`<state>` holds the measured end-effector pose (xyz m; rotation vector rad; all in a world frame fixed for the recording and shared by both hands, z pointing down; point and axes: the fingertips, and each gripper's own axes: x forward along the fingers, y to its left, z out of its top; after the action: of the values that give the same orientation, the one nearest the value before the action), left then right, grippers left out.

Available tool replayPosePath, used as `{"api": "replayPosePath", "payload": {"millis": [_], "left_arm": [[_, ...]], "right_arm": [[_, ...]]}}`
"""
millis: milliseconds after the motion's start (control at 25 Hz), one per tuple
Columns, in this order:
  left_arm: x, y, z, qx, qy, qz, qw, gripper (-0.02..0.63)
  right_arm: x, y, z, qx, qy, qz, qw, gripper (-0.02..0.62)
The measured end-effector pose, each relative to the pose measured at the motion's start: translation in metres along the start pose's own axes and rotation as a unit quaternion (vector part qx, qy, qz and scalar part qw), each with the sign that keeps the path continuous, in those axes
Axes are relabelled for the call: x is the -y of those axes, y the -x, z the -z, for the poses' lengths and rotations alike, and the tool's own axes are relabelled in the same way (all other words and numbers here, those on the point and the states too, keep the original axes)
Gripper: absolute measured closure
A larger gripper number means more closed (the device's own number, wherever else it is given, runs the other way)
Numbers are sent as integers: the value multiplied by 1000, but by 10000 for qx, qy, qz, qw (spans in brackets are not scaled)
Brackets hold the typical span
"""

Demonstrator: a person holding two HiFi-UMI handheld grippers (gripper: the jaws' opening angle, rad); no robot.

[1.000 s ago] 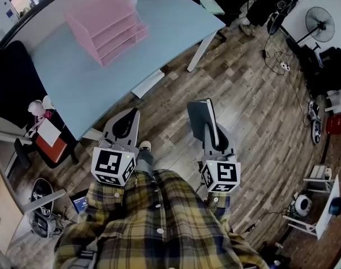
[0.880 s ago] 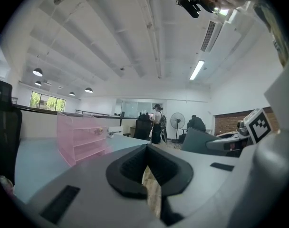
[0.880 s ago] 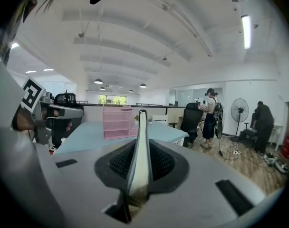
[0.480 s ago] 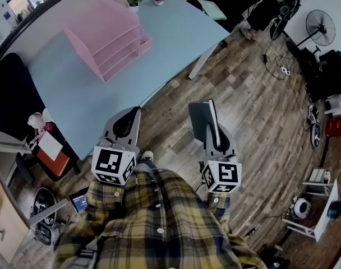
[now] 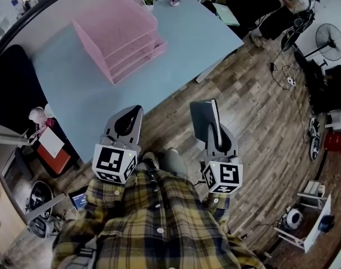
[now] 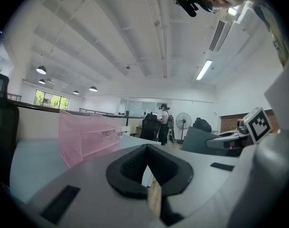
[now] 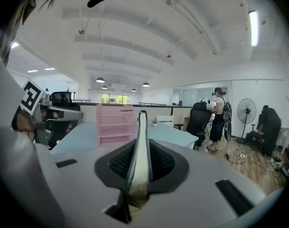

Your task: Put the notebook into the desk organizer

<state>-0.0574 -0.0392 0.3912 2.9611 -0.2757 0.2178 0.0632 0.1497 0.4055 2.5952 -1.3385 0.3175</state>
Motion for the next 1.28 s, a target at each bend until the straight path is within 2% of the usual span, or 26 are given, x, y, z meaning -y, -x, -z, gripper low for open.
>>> {"api": "replayPosePath", "payload": {"millis": [160, 400, 680, 960, 1280], "left_arm": [[-18, -9, 7, -48, 88, -214, 9997, 614], [-45, -27, 0, 23, 160, -841, 9963, 614], [-66, -65, -17, 181, 224, -1524, 9879, 614], [-81, -96, -37, 351, 294, -2438, 9687, 614], [-85, -113, -43, 525, 392, -3382, 9388, 614]], "right_arm": [[-1, -29, -3, -42, 78, -201, 9998, 535], [8, -85, -18, 17, 211, -699, 9973, 535], [23, -155, -44, 153, 420, -1376, 9895, 535], [35, -229, -74, 285, 639, -2265, 9715, 535], [41, -283, -89, 383, 887, -3155, 9440, 535]]}}
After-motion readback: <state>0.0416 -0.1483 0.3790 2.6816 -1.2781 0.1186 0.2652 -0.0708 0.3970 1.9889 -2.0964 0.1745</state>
